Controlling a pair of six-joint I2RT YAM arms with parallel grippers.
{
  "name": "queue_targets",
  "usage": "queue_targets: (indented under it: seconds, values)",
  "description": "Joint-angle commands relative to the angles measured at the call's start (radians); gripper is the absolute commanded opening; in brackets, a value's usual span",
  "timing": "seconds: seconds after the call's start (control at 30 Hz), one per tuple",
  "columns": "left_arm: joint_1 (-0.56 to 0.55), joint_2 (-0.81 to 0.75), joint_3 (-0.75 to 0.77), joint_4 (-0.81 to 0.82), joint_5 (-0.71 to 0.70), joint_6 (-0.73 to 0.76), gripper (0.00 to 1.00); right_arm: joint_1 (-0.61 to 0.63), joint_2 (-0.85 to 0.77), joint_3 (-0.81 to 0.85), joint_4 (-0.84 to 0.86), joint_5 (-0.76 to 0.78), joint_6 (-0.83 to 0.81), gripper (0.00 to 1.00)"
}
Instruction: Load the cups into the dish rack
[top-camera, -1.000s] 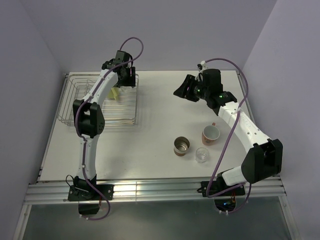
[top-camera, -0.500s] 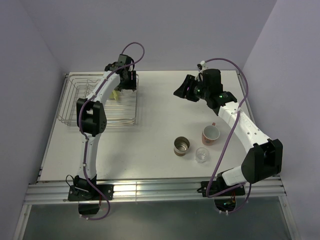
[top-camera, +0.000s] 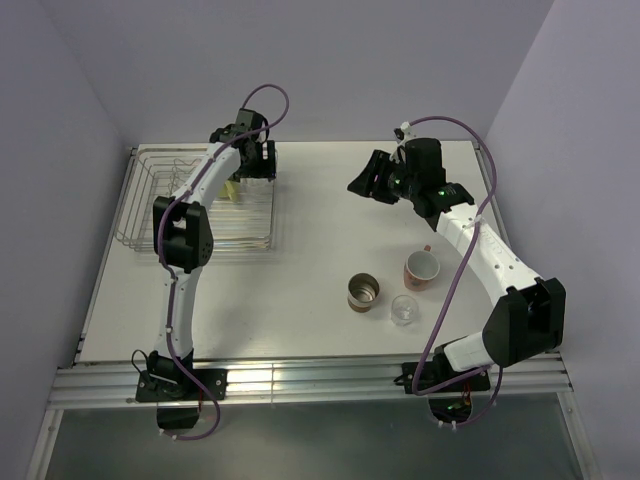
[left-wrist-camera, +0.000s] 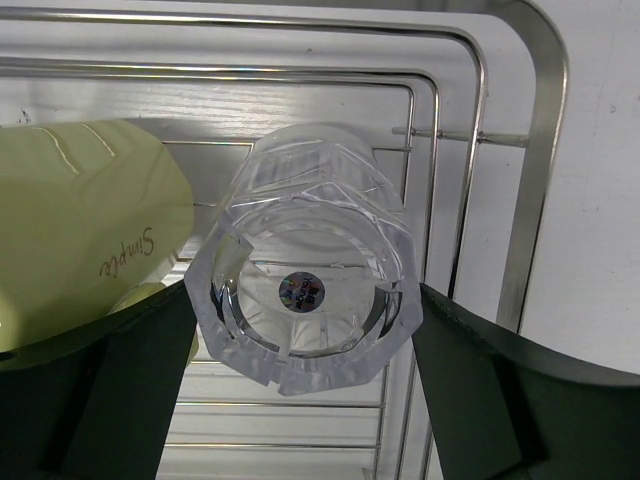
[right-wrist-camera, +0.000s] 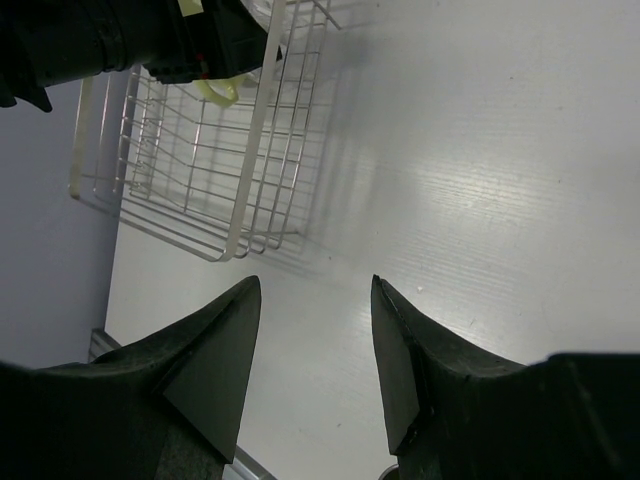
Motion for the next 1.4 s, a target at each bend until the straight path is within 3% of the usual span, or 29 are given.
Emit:
queue_targets:
  seconds: [0.0, 0.67, 0.77, 0.93, 1.13, 1.37]
  values:
    - [-0.001, -0.059, -0.011, 0.033, -0.020, -0.003, 0.91, 0.003, -0.015, -0.006, 0.014, 0.013, -0.014, 0.56]
    - [-0.038, -0.246, -0.033, 0.010, -0.075, -0.022, 0.90, 0.050, -0.046, 0.016, -0.070, 0.113, -0.059, 0.55]
    - [-0.050, -0.340, -0.102, 0.040, -0.100, -0.042, 0.89, 0.098, -0.096, 0.007, -0.134, 0.160, -0.080, 0.55]
    - [-0.058, -0.601, -0.306, 0.125, -0.064, -0.102, 0.89, 0.276, -0.196, -0.062, -0.233, 0.393, -0.080, 0.55]
    - [-0.064, -0.952, -0.622, 0.295, 0.129, -0.173, 0.91, 0.472, -0.258, -0.199, -0.317, 0.591, 0.006, 0.50]
    - [-0.064, -1.187, -0.806, 0.333, 0.152, -0.181, 0.92, 0.564, -0.247, -0.331, -0.311, 0.667, 0.092, 0.49]
